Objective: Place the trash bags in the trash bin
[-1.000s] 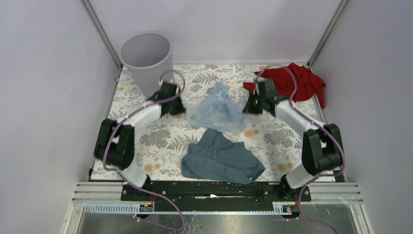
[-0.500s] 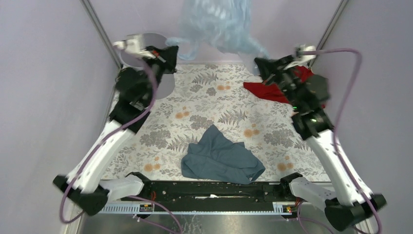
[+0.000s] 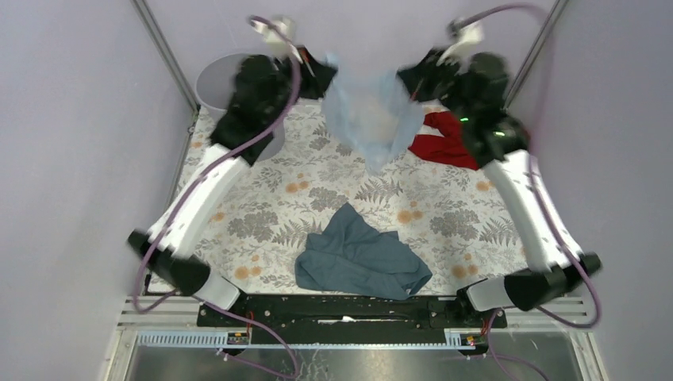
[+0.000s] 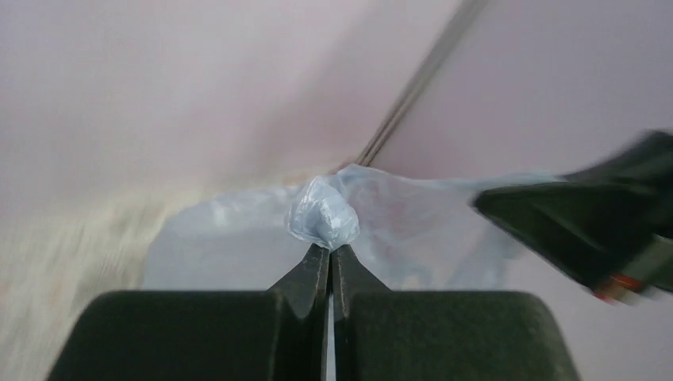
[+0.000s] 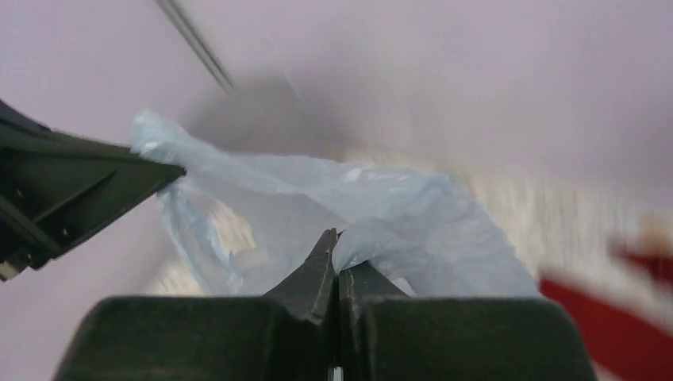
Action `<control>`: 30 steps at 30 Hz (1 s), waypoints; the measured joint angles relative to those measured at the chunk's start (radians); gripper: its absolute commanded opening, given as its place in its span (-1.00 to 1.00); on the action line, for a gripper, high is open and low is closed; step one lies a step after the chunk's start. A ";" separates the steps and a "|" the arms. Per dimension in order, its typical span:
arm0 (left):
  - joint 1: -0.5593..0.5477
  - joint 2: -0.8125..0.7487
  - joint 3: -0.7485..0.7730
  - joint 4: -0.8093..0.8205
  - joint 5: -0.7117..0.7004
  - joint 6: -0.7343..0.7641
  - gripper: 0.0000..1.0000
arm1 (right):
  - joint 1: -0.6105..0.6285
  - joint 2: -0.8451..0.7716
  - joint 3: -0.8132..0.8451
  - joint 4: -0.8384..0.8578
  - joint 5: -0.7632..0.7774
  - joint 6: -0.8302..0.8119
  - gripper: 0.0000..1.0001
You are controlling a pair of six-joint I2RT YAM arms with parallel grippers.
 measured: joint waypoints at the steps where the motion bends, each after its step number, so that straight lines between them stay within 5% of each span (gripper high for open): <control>1: -0.018 -0.039 0.070 0.089 0.008 0.018 -1.00 | 0.000 -0.023 0.090 0.047 -0.020 -0.002 -1.00; 4: -0.109 -0.311 -0.008 0.331 0.018 0.069 -1.00 | 0.000 -0.213 0.119 0.215 -0.086 0.000 -1.00; 8: -0.123 -0.575 -0.237 0.483 -0.145 0.063 -1.00 | 0.003 -0.483 -0.180 0.443 -0.098 0.014 -1.00; 12: -0.053 -0.473 -0.449 0.423 -0.222 0.009 -1.00 | 0.003 -0.444 -0.534 0.546 -0.090 0.041 -1.00; 17: 0.014 -0.218 -0.774 0.155 -0.106 -0.050 -1.00 | 0.003 -0.150 -0.816 0.291 -0.072 0.081 -1.00; 20: 0.028 -0.229 -0.729 -0.018 -0.028 -0.061 -1.00 | 0.003 -0.177 -0.734 0.090 -0.072 0.075 -1.00; 22: 0.024 -0.236 -0.515 -0.037 0.053 -0.061 -1.00 | 0.003 -0.179 -0.497 0.014 -0.074 0.063 -1.00; 26: -0.012 -0.330 -0.217 0.180 0.130 -0.056 -1.00 | 0.003 -0.248 -0.096 0.128 -0.076 0.037 -1.00; 30: -0.043 -0.593 -0.303 0.337 0.065 -0.058 -1.00 | 0.003 -0.488 -0.154 0.279 -0.073 0.030 -1.00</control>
